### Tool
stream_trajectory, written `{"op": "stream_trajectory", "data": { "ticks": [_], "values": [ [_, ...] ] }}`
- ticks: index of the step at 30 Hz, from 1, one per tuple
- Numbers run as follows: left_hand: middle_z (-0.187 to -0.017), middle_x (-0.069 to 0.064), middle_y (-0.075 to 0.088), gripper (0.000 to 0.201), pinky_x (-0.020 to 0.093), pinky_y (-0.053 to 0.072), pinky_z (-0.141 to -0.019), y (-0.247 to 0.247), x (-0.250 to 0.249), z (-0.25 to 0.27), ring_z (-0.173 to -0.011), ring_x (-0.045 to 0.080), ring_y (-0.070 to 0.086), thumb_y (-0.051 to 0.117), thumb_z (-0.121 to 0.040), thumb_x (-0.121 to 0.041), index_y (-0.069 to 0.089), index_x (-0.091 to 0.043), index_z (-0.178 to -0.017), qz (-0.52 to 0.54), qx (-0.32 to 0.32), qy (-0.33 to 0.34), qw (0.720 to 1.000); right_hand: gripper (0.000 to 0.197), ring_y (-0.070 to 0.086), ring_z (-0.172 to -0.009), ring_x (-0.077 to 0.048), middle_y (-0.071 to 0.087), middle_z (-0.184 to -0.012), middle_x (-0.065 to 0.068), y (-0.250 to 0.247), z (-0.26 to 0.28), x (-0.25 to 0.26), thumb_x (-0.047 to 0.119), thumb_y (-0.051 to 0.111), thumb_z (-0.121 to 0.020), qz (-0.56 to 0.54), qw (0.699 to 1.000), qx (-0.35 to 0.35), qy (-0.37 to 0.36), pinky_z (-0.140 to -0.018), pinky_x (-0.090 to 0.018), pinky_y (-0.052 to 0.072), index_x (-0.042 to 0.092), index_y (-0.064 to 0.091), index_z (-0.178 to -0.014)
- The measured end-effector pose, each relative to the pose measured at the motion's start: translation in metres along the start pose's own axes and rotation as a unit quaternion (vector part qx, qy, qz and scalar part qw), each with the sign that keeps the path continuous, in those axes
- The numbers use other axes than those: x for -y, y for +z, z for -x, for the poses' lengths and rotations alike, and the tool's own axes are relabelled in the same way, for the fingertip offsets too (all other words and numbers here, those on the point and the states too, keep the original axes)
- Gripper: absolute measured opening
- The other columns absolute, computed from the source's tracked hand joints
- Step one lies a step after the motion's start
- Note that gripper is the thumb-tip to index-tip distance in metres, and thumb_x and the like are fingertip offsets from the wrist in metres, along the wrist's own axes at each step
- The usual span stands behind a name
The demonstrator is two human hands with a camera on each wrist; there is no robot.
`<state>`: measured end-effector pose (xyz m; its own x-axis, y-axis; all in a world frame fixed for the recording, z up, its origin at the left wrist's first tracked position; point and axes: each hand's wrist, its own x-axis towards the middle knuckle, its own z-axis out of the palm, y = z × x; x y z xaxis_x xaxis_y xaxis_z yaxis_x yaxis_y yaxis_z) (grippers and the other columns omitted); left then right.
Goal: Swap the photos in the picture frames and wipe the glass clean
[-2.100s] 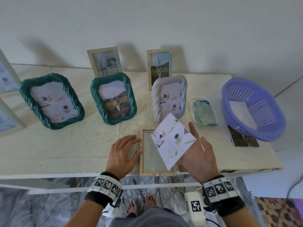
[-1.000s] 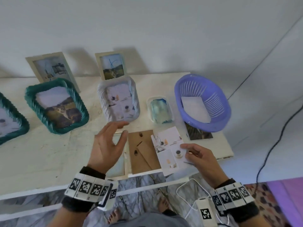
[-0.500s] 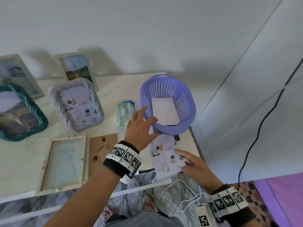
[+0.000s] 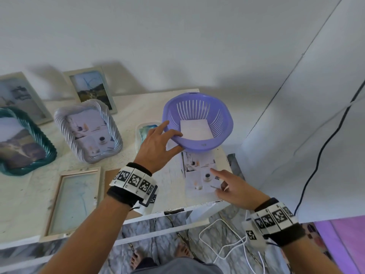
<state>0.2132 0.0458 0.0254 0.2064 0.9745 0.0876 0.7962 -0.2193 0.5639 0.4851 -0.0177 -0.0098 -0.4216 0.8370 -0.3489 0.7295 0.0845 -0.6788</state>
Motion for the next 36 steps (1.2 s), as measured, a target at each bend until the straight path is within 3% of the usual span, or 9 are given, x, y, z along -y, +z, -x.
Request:
{"op": "stream_trajectory", "data": {
  "ticks": [4,10,15,19,22,25,28,32,36],
  "values": [
    [-0.157,0.007,0.033,0.038,0.051,0.036,-0.110,-0.002,-0.001,-0.001,-0.140,0.035,0.034,0.067,-0.088,-0.045,0.061,-0.032,-0.123,0.009,0.002,-0.005,1.000,0.051,0.055,-0.075,-0.004,0.053,-0.114,-0.003,-0.010,-0.024,-0.002,0.019,0.055,-0.097,0.031,0.998,-0.044,-0.012,-0.073,-0.013,0.041,0.018,0.040,-0.146],
    [-0.157,0.008,0.033,0.038,0.049,0.035,-0.110,0.003,-0.001,0.004,-0.139,0.035,0.034,0.070,-0.087,-0.042,0.062,-0.031,-0.123,0.000,-0.004,-0.003,1.000,0.036,0.054,-0.079,-0.011,0.064,-0.101,-0.006,-0.005,-0.044,-0.006,0.015,0.056,-0.093,0.104,0.990,-0.090,-0.044,-0.073,-0.016,0.034,0.020,0.060,-0.129],
    [-0.157,0.011,0.033,0.040,0.050,0.036,-0.108,0.015,0.003,0.014,-0.138,0.036,0.035,0.071,-0.086,-0.043,0.063,-0.027,-0.121,-0.013,-0.009,0.012,1.000,0.042,0.061,-0.087,-0.020,0.068,-0.099,-0.007,0.004,-0.041,-0.008,0.011,0.053,-0.092,0.144,0.985,-0.083,-0.044,-0.070,-0.024,0.038,0.022,0.057,-0.133],
    [-0.154,0.013,0.036,0.038,0.054,0.041,-0.104,0.027,0.010,0.025,-0.135,0.039,0.038,0.074,-0.084,-0.040,0.066,-0.023,-0.117,-0.023,-0.023,0.035,0.999,0.045,0.045,-0.071,-0.009,0.046,-0.069,0.016,0.007,-0.037,-0.006,0.011,0.052,-0.092,0.142,0.986,-0.078,-0.047,-0.065,-0.025,0.034,0.024,0.053,-0.135],
    [-0.155,0.012,0.034,0.038,0.052,0.040,-0.105,0.035,0.011,0.031,-0.137,0.039,0.036,0.073,-0.085,-0.039,0.065,-0.023,-0.118,-0.020,-0.033,0.036,0.999,0.042,0.047,-0.062,-0.010,0.052,-0.068,0.004,0.003,-0.030,-0.009,0.015,0.053,-0.094,0.097,0.992,-0.071,-0.036,-0.063,-0.022,0.037,0.029,0.053,-0.133],
    [-0.156,0.011,0.032,0.040,0.050,0.042,-0.103,0.040,0.011,0.032,-0.138,0.037,0.035,0.074,-0.085,-0.037,0.064,-0.023,-0.121,-0.017,-0.042,0.037,0.998,0.034,0.052,-0.065,-0.004,0.062,-0.080,0.000,-0.018,-0.021,-0.017,0.023,0.056,-0.095,0.083,0.992,-0.096,0.018,-0.064,-0.011,0.036,0.025,0.059,-0.129],
    [-0.156,0.012,0.033,0.043,0.048,0.045,-0.100,0.042,0.010,0.033,-0.137,0.037,0.036,0.075,-0.083,-0.037,0.063,-0.022,-0.122,-0.018,-0.047,0.044,0.998,0.027,0.058,-0.072,-0.012,0.063,-0.080,0.006,-0.062,-0.016,-0.017,0.025,0.057,-0.095,0.113,0.972,-0.197,0.061,-0.074,-0.023,0.042,0.021,0.066,-0.120],
    [-0.156,0.012,0.033,0.050,0.046,0.044,-0.100,0.043,0.009,0.034,-0.137,0.037,0.036,0.065,-0.081,-0.048,0.062,-0.022,-0.124,-0.014,-0.052,0.051,0.997,0.024,0.056,-0.067,-0.011,0.061,-0.080,0.008,-0.123,-0.025,0.021,0.020,0.059,-0.093,0.146,0.944,-0.297,-0.001,-0.076,-0.024,0.042,0.017,0.067,-0.115],
    [-0.160,0.008,0.027,0.056,0.045,0.039,-0.104,0.043,0.011,0.034,-0.140,0.033,0.031,0.061,-0.080,-0.057,0.060,-0.025,-0.127,0.000,-0.042,0.054,0.998,0.027,0.062,-0.082,-0.026,0.069,-0.090,-0.005,-0.153,-0.070,0.072,0.022,0.062,-0.091,0.197,0.944,-0.258,-0.066,-0.082,-0.035,0.050,0.013,0.067,-0.117]
  ]
}}
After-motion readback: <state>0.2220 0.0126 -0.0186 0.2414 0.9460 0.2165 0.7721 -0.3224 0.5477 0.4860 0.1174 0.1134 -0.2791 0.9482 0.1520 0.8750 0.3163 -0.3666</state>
